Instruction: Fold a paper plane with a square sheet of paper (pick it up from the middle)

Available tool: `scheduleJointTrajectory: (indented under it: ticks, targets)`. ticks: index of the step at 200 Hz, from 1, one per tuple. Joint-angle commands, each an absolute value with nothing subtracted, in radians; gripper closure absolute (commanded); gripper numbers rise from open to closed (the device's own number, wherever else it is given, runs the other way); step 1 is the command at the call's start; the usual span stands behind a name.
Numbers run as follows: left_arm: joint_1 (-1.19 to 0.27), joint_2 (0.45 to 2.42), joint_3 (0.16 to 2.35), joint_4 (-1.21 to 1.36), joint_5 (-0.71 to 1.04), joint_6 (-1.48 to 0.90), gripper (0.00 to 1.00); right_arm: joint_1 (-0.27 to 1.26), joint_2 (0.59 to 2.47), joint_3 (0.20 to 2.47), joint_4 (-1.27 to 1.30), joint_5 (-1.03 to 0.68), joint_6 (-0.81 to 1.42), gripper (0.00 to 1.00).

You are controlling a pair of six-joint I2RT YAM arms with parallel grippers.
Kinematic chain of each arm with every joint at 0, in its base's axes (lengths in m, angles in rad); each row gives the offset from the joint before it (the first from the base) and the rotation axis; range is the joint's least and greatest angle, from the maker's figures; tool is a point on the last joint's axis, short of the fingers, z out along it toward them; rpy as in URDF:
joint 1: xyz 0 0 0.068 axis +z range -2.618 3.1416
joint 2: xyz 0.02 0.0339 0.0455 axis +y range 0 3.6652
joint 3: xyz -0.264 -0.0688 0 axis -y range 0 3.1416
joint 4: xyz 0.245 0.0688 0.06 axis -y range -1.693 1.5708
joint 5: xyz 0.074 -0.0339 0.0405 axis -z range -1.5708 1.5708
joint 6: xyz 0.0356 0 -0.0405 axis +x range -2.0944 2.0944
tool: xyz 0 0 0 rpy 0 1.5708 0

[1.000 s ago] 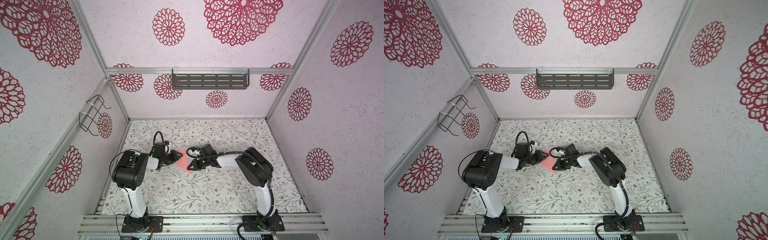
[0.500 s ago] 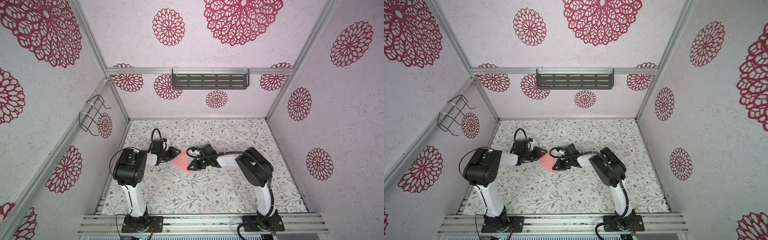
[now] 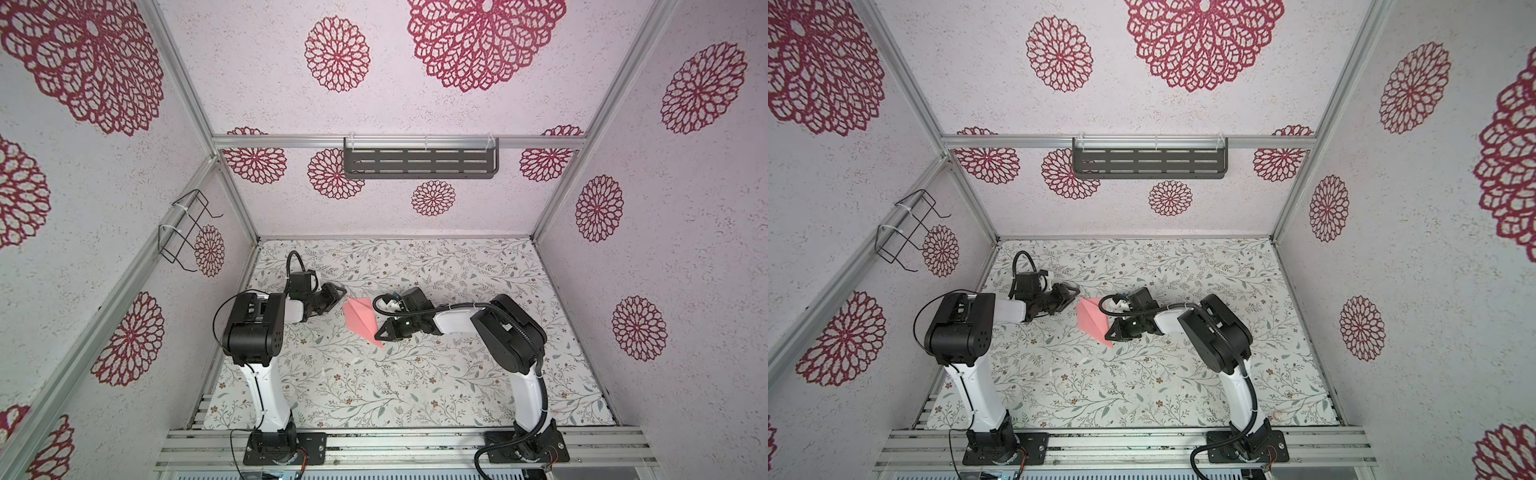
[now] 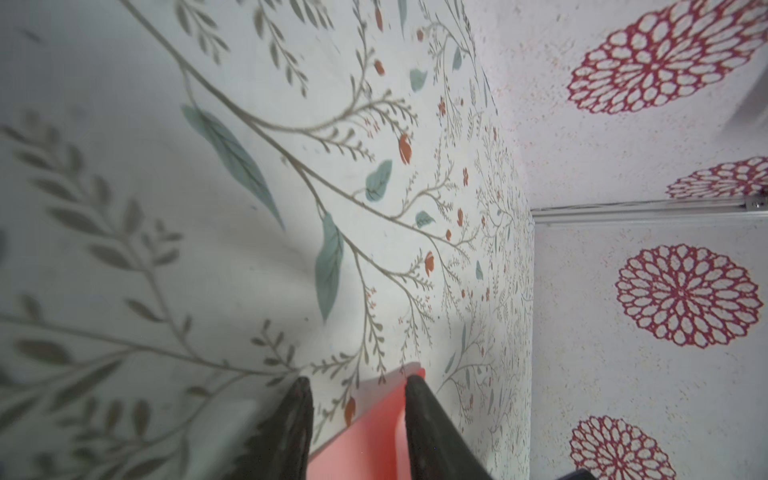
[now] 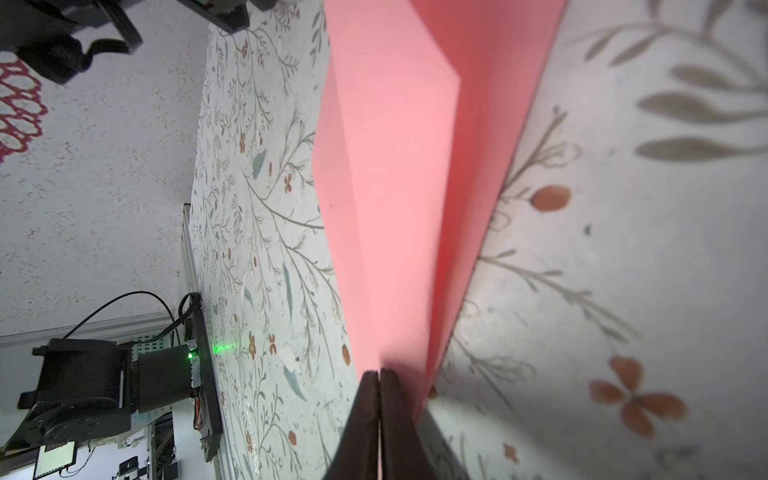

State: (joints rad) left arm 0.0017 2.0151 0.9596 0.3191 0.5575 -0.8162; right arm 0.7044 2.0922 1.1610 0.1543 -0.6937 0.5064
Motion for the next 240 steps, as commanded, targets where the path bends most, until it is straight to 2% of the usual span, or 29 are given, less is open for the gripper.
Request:
scheduleJointTrajectory:
  ticks: [1, 44, 74, 130, 163, 209, 240]
  targets:
    - [0.028, 2.015, 0.96, 0.223, 0.494, -0.819, 0.59, 0.684, 2.117, 1.113, -0.02, -0.586, 0.49, 0.91]
    - [-0.011, 1.752, 0.873, 0.172, 0.457, -0.838, 0.59, 0.684, 2.108, 1.12, -0.022, -0.578, 0.492, 0.91]
    - [-0.113, 1.665, 0.83, 0.053, 0.404, -0.788, 0.66, 0.684, 2.108, 1.127, -0.03, -0.572, 0.489, 0.91]
    - [-0.333, 1.683, 0.935, -0.278, 0.202, -0.614, 0.78, 0.685, 2.106, 1.131, -0.042, -0.548, 0.489, 0.91]
    - [-0.358, 1.739, 0.975, -0.308, 0.22, -0.589, 0.84, 0.686, 2.105, 1.124, -0.031, -0.551, 0.492, 0.91]
    - [-0.375, 1.805, 1.059, -0.372, 0.158, -0.575, 0.89, 0.686, 2.105, 1.115, -0.026, -0.553, 0.492, 0.91]
    - [-0.392, 1.835, 1.11, -0.406, 0.114, -0.58, 0.87, 0.686, 2.103, 1.109, -0.018, -0.554, 0.494, 0.91]
